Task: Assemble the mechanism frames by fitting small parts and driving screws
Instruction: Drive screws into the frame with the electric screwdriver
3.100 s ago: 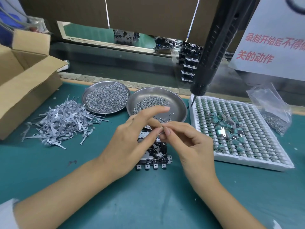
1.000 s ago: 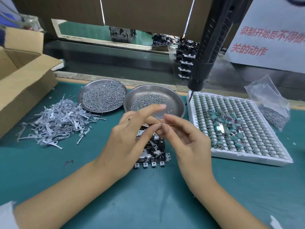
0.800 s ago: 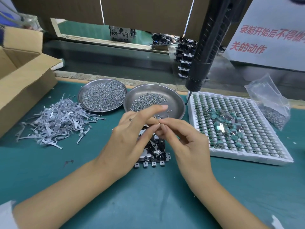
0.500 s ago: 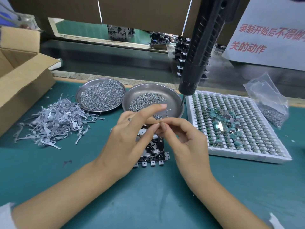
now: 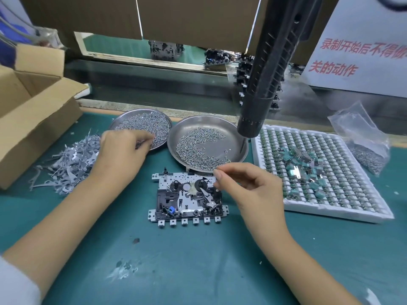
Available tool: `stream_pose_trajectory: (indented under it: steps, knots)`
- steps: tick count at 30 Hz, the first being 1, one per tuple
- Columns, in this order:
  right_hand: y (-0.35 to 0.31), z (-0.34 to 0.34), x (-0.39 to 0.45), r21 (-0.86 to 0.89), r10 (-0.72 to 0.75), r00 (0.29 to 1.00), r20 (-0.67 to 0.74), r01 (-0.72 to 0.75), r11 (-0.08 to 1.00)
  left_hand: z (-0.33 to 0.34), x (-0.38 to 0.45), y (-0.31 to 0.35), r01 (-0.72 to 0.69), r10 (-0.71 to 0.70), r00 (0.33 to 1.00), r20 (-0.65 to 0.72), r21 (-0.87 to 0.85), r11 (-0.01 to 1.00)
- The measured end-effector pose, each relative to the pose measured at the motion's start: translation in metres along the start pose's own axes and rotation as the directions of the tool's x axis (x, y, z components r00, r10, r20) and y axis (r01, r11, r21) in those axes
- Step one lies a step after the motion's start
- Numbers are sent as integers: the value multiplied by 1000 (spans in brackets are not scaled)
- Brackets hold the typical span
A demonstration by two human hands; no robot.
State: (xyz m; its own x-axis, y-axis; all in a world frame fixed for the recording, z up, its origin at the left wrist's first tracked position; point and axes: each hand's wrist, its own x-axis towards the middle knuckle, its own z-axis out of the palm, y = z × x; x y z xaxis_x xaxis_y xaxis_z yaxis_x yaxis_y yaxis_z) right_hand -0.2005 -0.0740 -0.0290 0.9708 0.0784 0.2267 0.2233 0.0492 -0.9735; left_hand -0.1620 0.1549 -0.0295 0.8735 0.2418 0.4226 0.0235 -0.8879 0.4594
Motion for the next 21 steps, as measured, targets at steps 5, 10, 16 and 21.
stream_pose_trajectory:
  steps: [5,10,16,21]
  knots:
    - [-2,-1,4,108,86,994,64,-92,990,-12,-36,48,-317,299,948,-110,-402,859]
    - [-2,-1,5,292,194,957,218,-253,922,-2,-64,70,-421,427,894,-135,-579,698]
    - [-2,2,5,296,279,903,326,-378,877,1,-68,57,-498,437,864,-249,-538,679]
    - [-2,-3,33,-141,110,975,195,-83,986,0,-60,46,-304,258,952,-163,-576,759]
